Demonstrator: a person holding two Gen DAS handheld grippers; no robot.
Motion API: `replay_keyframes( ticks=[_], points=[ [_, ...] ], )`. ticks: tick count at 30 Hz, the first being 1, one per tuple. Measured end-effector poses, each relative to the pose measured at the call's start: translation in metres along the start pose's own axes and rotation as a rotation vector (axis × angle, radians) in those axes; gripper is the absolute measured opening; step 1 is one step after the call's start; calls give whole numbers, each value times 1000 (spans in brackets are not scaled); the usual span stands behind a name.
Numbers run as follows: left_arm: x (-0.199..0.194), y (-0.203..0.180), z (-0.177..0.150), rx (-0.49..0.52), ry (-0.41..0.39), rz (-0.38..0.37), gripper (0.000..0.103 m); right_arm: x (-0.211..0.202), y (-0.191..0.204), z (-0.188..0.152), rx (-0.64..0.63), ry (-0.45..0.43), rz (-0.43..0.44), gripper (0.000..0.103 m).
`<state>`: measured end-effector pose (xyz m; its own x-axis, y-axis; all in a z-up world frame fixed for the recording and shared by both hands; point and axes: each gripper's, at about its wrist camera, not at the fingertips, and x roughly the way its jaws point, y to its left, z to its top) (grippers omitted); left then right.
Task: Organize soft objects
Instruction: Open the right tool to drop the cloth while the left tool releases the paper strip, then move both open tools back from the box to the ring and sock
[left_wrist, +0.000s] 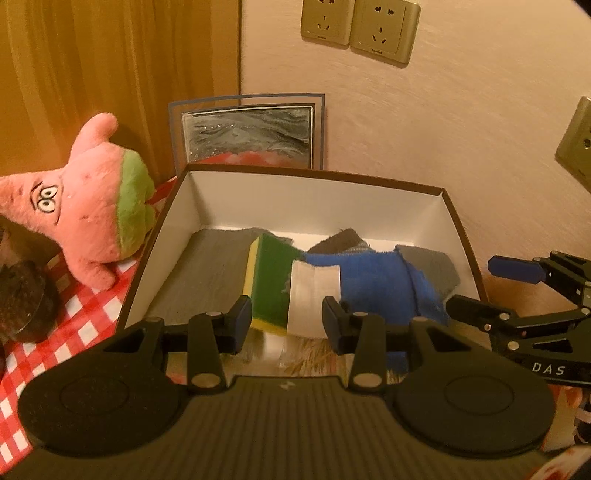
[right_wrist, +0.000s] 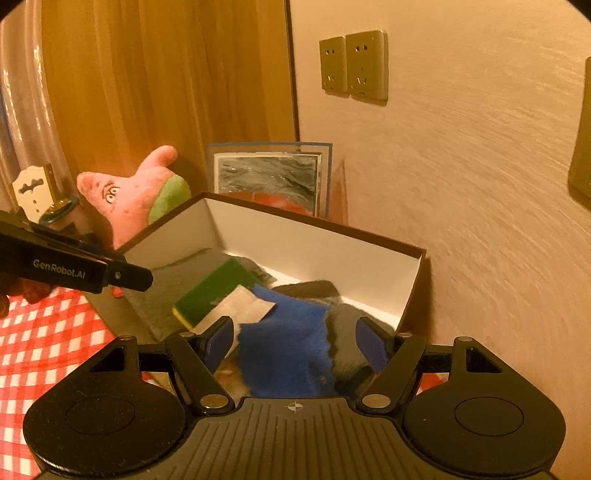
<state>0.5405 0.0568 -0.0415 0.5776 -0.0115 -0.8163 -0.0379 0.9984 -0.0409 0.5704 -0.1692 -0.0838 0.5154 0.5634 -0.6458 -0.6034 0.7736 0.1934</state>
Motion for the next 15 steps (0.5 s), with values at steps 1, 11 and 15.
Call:
replay_keyframes(
  ticks=[1,11,15],
  points=[
    [-3,0,-2,-3,0,-1,39,-4,2,-1,5,-2,2,73],
    [-48,0,-32,-16,-10,-10,39,-44,27,-16,31,-12,34,73],
    [-67,5,-45,-23,-21,-10,39,-59,42,-25,27,-13,43,73]
  ],
)
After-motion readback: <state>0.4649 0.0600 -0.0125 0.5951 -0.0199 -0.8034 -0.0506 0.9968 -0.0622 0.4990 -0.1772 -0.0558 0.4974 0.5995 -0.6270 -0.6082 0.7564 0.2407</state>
